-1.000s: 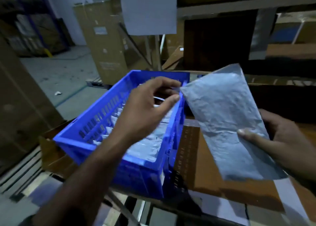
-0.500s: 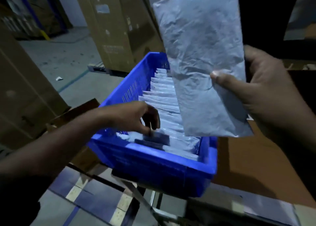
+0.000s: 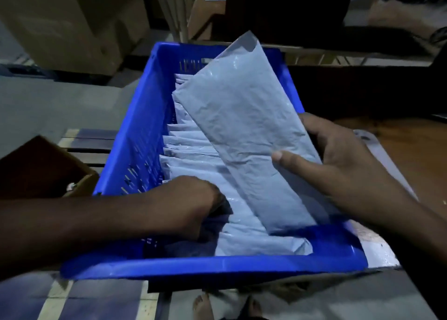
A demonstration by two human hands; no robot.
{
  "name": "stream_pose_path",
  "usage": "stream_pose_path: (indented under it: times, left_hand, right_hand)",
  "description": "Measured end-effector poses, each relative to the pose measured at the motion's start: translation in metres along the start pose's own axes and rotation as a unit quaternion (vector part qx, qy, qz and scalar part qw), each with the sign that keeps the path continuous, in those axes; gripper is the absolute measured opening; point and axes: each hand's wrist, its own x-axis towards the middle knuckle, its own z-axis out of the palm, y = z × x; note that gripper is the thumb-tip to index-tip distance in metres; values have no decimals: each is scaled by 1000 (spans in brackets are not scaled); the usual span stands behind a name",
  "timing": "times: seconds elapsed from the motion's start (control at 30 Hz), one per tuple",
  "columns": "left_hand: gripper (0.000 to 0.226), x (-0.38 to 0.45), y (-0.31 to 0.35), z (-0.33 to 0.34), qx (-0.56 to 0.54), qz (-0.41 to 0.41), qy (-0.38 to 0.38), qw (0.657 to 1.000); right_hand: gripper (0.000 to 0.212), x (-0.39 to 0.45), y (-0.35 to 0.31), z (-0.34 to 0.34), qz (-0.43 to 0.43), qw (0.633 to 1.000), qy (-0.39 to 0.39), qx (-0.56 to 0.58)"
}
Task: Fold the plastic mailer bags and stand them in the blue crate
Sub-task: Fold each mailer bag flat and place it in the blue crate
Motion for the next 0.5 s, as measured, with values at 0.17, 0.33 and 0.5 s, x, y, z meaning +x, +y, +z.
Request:
stream_pose_path:
  times: [0.17,0.33,0.5]
  left_hand:
    - [45,-10,-11,-35,-203,-7,-24,979]
    - [32,11,5,-17,-239,-461,402,754]
    - [9,8,-13,-34,-165,-25,41,985]
  right_hand:
    - [13,-4,-5,-7,-53,994,-78,-45]
    - [11,-8,0,-5,-102,968,-178,-143]
    - [18,0,2,13,-74,933,-276,-220]
